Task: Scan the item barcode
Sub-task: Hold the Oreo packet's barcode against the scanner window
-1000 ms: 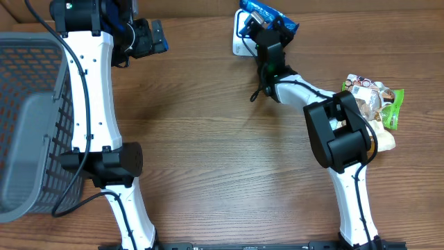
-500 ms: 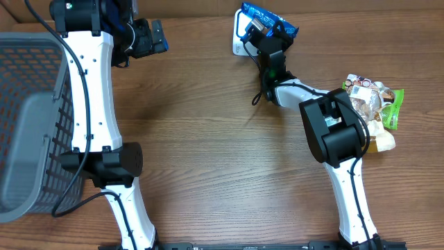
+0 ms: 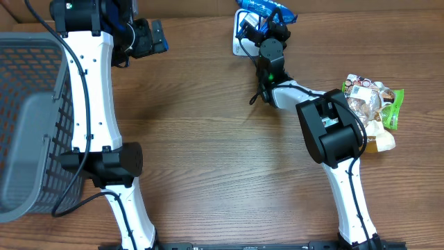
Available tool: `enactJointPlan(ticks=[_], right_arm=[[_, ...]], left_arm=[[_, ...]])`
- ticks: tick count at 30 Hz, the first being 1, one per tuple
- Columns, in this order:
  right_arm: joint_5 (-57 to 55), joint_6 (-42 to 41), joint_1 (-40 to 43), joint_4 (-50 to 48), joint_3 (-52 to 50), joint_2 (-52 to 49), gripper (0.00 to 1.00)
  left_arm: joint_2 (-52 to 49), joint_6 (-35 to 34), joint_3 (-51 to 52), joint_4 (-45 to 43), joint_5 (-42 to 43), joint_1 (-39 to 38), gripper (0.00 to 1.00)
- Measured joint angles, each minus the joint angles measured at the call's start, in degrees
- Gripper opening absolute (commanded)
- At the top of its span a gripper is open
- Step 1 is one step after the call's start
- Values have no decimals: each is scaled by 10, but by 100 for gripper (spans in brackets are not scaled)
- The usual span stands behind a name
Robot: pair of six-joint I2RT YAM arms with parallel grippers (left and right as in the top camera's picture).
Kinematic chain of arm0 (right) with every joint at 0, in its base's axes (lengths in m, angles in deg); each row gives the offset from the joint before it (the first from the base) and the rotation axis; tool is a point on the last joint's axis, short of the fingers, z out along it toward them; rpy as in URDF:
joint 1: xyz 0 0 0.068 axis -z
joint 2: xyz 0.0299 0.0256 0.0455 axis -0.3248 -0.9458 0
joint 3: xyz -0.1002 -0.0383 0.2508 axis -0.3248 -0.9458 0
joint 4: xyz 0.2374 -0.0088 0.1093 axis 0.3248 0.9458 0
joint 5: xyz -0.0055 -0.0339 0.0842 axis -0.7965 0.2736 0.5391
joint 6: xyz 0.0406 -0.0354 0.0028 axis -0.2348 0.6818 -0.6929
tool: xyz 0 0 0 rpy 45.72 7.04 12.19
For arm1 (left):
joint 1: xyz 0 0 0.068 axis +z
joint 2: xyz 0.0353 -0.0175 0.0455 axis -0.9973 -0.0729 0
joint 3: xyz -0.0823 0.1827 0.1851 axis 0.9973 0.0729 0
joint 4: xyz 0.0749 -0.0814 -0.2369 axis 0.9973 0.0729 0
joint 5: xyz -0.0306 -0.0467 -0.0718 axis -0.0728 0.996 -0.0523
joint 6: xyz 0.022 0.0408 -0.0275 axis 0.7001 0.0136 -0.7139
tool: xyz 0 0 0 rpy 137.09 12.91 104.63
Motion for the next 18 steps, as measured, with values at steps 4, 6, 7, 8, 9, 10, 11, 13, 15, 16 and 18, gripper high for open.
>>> enactJointPlan(ticks=[4, 6, 7, 8, 9, 10, 11, 13, 15, 16, 18], right_arm=[[-8, 14, -2, 43, 0, 0, 4], [-8, 20, -2, 58, 0, -3, 4], [-8, 20, -1, 59, 0, -4, 4], [-8, 21, -2, 58, 0, -5, 4], [-8, 22, -2, 59, 0, -5, 4], [-7, 22, -2, 59, 0, -5, 4], [-7, 23, -2, 60, 0, -5, 4], [-5, 24, -2, 60, 0, -5, 4], [-3, 24, -2, 60, 0, -5, 4], [-3, 24, -2, 60, 0, -5, 4], [-3, 24, -2, 61, 0, -5, 4]], left_arm=[[0, 0, 0, 0, 0, 0, 100], [0, 0, 0, 0, 0, 0, 100], [0, 0, 0, 0, 0, 0, 100], [0, 0, 0, 0, 0, 0, 100], [0, 0, 0, 0, 0, 0, 100], [0, 0, 0, 0, 0, 0, 100], [0, 0, 0, 0, 0, 0, 100], [0, 0, 0, 0, 0, 0, 100], [0, 0, 0, 0, 0, 0, 100], [0, 0, 0, 0, 0, 0, 100], [0, 0, 0, 0, 0, 0, 100]])
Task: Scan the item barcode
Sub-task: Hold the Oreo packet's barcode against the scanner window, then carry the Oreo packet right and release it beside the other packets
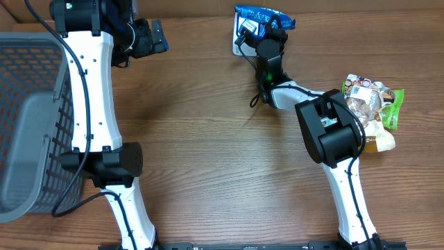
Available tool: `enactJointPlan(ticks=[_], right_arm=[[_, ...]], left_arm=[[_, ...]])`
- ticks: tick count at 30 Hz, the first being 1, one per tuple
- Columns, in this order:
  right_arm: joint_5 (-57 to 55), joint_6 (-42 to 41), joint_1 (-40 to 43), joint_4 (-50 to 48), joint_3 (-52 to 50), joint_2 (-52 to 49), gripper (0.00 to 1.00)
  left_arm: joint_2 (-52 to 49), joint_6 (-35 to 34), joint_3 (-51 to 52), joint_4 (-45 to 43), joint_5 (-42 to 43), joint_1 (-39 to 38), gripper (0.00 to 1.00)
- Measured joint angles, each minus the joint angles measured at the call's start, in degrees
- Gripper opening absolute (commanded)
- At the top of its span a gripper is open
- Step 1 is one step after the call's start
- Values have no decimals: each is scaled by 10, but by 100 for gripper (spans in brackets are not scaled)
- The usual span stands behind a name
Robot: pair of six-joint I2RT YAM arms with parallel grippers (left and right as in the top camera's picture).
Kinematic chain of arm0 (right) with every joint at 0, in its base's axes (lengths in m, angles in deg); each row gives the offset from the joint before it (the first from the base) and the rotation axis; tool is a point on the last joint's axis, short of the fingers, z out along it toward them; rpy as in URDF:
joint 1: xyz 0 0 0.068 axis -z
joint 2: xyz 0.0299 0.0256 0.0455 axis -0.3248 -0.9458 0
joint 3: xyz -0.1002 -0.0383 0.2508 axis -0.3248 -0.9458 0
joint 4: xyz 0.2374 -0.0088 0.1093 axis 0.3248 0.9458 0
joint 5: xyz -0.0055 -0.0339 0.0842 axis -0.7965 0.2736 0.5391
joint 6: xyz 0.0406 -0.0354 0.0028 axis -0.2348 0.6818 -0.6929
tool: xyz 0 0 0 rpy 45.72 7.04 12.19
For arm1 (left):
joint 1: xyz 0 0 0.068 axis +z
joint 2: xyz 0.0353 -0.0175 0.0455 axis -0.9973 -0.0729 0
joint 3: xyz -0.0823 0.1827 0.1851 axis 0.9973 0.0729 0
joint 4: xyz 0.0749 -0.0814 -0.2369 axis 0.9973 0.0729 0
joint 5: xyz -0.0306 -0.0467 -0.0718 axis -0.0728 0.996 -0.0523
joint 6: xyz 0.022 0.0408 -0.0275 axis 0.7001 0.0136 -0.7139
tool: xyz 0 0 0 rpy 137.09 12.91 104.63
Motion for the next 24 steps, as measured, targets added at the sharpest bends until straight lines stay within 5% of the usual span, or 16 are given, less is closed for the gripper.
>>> enactJointPlan(ticks=[16, 24], right_arm=[[-10, -41, -22, 12, 0, 25, 4], [24, -145, -93, 471, 5, 217, 4]], left_arm=[[0, 0, 0, 0, 0, 0, 100], [0, 0, 0, 0, 0, 0, 100]])
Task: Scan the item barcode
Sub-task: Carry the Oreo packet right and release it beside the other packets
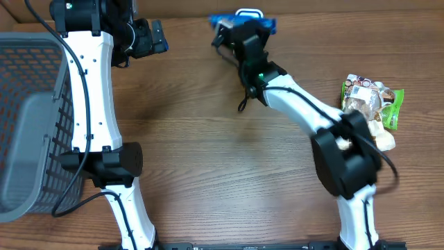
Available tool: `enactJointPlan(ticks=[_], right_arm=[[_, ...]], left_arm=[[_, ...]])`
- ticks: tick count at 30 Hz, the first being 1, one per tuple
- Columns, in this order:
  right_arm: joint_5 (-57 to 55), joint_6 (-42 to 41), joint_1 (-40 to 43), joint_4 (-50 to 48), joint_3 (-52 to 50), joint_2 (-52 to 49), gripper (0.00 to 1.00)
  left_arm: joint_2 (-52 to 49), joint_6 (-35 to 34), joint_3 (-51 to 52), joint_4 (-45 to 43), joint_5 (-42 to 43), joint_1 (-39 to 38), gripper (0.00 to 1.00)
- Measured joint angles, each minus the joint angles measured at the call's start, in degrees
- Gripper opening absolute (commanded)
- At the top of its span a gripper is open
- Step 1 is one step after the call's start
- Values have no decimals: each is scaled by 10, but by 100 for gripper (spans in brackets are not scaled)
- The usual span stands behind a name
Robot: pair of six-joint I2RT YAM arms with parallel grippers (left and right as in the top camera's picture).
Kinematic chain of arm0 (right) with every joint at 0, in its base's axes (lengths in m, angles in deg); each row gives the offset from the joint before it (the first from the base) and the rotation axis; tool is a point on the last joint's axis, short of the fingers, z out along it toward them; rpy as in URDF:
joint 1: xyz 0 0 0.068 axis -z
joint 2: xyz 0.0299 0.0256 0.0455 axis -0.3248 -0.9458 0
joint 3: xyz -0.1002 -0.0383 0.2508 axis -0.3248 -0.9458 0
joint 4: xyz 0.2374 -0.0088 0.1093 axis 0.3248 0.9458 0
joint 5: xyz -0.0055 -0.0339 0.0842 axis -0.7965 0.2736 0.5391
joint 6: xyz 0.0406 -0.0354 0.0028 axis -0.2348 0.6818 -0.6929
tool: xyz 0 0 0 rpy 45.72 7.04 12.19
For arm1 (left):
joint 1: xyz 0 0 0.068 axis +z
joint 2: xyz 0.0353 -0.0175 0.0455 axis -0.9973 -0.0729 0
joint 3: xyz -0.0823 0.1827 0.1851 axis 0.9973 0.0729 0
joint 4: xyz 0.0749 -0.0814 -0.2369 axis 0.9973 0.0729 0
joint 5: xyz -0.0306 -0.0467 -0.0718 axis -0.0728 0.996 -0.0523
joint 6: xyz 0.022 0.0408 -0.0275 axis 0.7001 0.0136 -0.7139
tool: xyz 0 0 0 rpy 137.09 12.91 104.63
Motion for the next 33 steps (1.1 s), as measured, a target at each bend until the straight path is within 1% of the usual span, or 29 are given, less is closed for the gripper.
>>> enactJointPlan(ticks=[1, 4, 8, 12, 16, 17, 19, 23, 25, 26, 30, 33], right_arm=[[12, -16, -8, 30, 0, 15, 4], [65, -118, -36, 142, 2, 62, 4], [166, -303, -56, 260, 2, 99, 4], [265, -456, -54, 348, 2, 127, 4], [336, -566, -37, 428, 1, 170, 4], [345, -581, -31, 449, 2, 181, 4], [361, -610, -10, 497, 2, 212, 4], [366, -656, 62, 585, 2, 270, 4], [365, -699, 106, 611, 2, 287, 4], [365, -733, 136, 621, 2, 290, 4], [364, -872, 223, 623, -19, 287, 4], [382, -961, 256, 590, -70, 283, 4]], left_arm=[[0, 0, 0, 0, 0, 0, 100], [0, 0, 0, 0, 0, 0, 100], [0, 0, 0, 0, 0, 0, 100], [0, 0, 0, 0, 0, 0, 100], [0, 0, 0, 0, 0, 0, 100], [0, 0, 0, 0, 0, 0, 100], [0, 0, 0, 0, 0, 0, 100], [0, 0, 0, 0, 0, 0, 100], [0, 0, 0, 0, 0, 0, 100], [0, 0, 0, 0, 0, 0, 100], [0, 0, 0, 0, 0, 0, 100], [0, 0, 0, 0, 0, 0, 100]])
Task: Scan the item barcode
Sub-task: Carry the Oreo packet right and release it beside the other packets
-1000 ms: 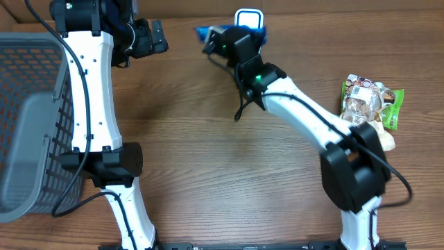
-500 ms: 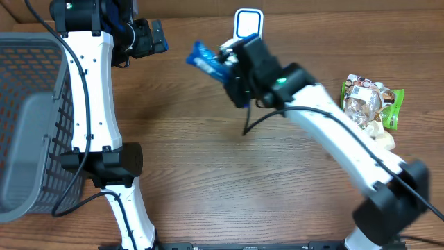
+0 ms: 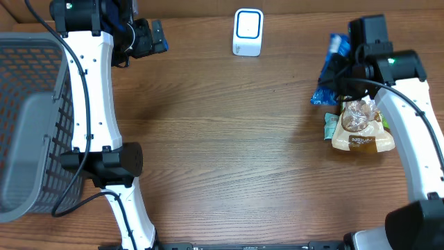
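Observation:
The white barcode scanner (image 3: 248, 31) stands uncovered at the back middle of the table. My right gripper (image 3: 338, 71) is at the right side, shut on a blue snack packet (image 3: 323, 93) that hangs over the table just left of the snack pile. The packet's blue edge also shows above the gripper. My left gripper (image 3: 158, 37) hovers at the back left, far from the scanner, open with nothing in it.
A pile of snack bags (image 3: 358, 130) lies at the right, under the right arm. A grey mesh basket (image 3: 31, 118) takes up the left edge. The left arm's base (image 3: 104, 163) stands beside the basket.
My right gripper, with the blue packet in it, has gone from over the scanner's left side to the right side by the snack pile. The scanner now shows in full. The left arm is unchanged.
The right gripper first held the blue packet right over the scanner at the back middle. It then held it slightly further left, still over the scanner. Now the packet is away at the right by the snack pile. The left arm stayed put throughout.

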Available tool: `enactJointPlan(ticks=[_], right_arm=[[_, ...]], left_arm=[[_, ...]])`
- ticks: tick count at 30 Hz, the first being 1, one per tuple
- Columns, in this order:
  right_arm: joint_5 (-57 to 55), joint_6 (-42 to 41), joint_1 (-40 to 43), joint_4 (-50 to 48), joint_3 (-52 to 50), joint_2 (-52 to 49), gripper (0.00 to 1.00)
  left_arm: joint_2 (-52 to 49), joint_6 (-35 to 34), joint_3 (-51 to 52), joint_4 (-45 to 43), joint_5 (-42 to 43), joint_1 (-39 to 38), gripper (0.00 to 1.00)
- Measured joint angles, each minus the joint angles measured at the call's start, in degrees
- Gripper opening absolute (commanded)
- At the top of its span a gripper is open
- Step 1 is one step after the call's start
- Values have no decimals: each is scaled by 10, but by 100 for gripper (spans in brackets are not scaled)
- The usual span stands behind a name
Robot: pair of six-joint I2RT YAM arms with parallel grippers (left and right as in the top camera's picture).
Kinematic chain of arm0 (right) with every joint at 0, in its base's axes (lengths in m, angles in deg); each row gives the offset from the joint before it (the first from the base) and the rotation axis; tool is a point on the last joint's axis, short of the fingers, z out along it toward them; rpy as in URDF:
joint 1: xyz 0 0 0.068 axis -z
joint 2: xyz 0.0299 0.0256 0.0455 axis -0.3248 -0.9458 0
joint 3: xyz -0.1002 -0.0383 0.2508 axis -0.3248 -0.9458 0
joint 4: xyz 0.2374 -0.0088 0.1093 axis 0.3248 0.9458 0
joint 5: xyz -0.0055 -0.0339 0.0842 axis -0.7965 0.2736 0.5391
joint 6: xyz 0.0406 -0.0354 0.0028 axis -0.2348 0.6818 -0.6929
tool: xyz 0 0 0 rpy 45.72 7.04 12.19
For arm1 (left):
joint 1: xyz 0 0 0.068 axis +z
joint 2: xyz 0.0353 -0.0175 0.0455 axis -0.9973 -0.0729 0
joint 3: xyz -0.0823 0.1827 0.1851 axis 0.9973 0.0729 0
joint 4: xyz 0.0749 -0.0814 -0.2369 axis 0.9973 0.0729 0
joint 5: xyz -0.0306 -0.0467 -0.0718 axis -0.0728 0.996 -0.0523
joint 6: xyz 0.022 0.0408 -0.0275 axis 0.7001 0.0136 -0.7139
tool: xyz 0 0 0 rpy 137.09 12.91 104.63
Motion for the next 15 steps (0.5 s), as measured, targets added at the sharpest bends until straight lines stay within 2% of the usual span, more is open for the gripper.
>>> enactJointPlan(ticks=[3, 8, 11, 15], right_arm=[[20, -85, 2, -48, -63, -13, 4], [32, -169, -2, -147, -147, -32, 4], [17, -179, -2, -194, -182, -38, 4], [-21, -140, -2, -216, -214, -41, 4]], left_arm=[[0, 0, 0, 0, 0, 0, 100], [0, 0, 0, 0, 0, 0, 100], [0, 0, 0, 0, 0, 0, 100], [0, 0, 0, 0, 0, 0, 100]])
